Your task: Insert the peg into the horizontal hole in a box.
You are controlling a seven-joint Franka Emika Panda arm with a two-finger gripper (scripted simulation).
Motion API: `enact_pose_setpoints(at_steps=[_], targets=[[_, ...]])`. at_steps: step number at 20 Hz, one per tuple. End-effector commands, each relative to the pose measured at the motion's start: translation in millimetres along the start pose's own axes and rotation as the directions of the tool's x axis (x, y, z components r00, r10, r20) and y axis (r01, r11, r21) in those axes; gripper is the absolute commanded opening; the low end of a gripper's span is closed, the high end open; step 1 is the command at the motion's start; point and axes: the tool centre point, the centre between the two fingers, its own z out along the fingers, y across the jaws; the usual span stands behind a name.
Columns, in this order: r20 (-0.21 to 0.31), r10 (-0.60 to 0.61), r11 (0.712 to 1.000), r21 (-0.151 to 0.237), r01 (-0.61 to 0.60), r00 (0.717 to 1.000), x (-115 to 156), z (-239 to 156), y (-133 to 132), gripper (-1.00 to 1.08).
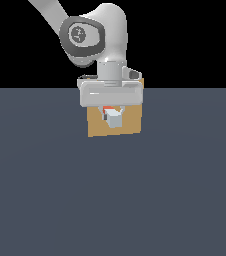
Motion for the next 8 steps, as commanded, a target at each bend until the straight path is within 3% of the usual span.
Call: enact_pose_setpoints(at_steps=[1, 8], targets=[[0.000, 0.001, 1.000, -0.003, -0.001, 1.000, 16.7, -1.6, 1.0, -1.00], [0.000, 0.001, 1.000, -0.004, -0.001, 1.000, 35.6, -1.9, 2.3, -1.00]])
